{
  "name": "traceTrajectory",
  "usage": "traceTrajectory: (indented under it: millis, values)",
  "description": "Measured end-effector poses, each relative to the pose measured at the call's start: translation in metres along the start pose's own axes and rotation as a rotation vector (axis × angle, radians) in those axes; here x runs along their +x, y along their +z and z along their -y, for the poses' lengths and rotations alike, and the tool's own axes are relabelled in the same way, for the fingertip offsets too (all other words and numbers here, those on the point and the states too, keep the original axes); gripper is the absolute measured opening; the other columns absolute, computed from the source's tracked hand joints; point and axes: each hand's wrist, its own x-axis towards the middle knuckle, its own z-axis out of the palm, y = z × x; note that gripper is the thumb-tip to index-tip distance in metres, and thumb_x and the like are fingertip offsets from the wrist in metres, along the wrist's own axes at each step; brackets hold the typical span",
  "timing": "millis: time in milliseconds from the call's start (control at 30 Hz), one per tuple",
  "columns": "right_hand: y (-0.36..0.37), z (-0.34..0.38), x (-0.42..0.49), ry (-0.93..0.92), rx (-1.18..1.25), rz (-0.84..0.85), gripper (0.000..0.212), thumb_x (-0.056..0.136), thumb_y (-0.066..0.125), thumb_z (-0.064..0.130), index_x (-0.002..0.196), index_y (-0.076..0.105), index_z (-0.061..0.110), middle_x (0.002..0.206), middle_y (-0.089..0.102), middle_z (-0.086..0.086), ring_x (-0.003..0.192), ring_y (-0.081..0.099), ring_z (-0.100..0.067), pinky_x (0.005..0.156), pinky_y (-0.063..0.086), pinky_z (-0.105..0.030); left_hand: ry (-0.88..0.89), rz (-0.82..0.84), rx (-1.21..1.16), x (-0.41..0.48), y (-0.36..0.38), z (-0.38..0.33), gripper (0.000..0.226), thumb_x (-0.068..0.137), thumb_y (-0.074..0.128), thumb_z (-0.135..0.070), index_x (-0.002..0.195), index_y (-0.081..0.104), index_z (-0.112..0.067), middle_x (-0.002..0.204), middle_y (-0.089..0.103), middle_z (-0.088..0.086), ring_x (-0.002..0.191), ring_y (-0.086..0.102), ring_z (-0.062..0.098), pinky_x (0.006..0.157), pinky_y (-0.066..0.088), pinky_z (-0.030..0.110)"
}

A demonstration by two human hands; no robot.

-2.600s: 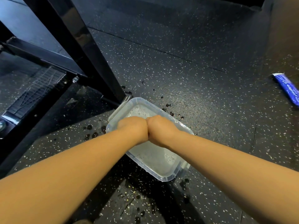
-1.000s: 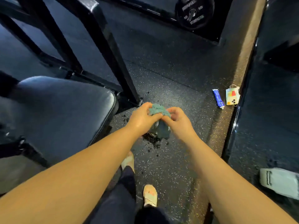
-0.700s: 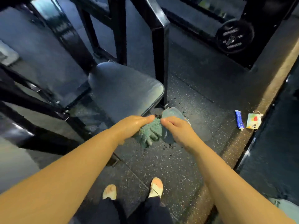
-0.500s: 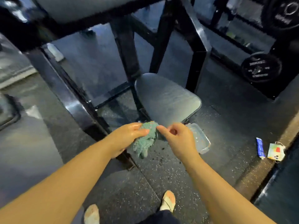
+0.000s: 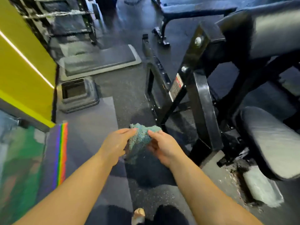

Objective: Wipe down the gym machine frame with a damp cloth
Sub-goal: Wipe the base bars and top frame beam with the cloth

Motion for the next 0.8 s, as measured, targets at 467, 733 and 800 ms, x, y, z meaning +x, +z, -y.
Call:
traceTrajectory:
  millis: [467,733,800]
  values:
    - [0.020,0.118,0.179,-0.095,-0.311,-0.281,0.092,0.066,0.085,0.027,0.142,0.037,0.007,0.108,0.065,-0.027,0.089,0.061,-0.024,0.086,0.051,-0.041,0.411,-0.398,0.366,0.177,-0.078,-0.136,0.025,0.092,0.056,-0.034,0.075,0.063,-0.017,0.084,0.061,0.008,0.093,0.056,0.030,0.074,0.039,0.034]
    - [0.015,0.191,0.251,-0.176,-1.278,-0.191,0.031,0.078,0.078,0.034,0.102,0.073,0.016,0.103,0.060,0.000,0.094,0.057,-0.014,0.078,0.041,-0.023,0.563,-0.211,0.522,0.280,-0.082,-0.209,0.022,0.094,0.053,-0.030,0.087,0.068,-0.015,0.087,0.066,-0.006,0.087,0.058,0.014,0.072,0.038,0.024]
    - [0.019,0.195,0.276,-0.189,-1.224,-0.370,0.019,0.080,0.075,0.037,0.078,0.071,0.018,0.099,0.052,0.000,0.094,0.050,-0.013,0.084,0.042,-0.025,0.561,-0.203,0.531,0.311,-0.078,-0.226,0.022,0.094,0.053,-0.031,0.082,0.063,-0.015,0.074,0.059,-0.007,0.073,0.052,0.013,0.062,0.036,0.015]
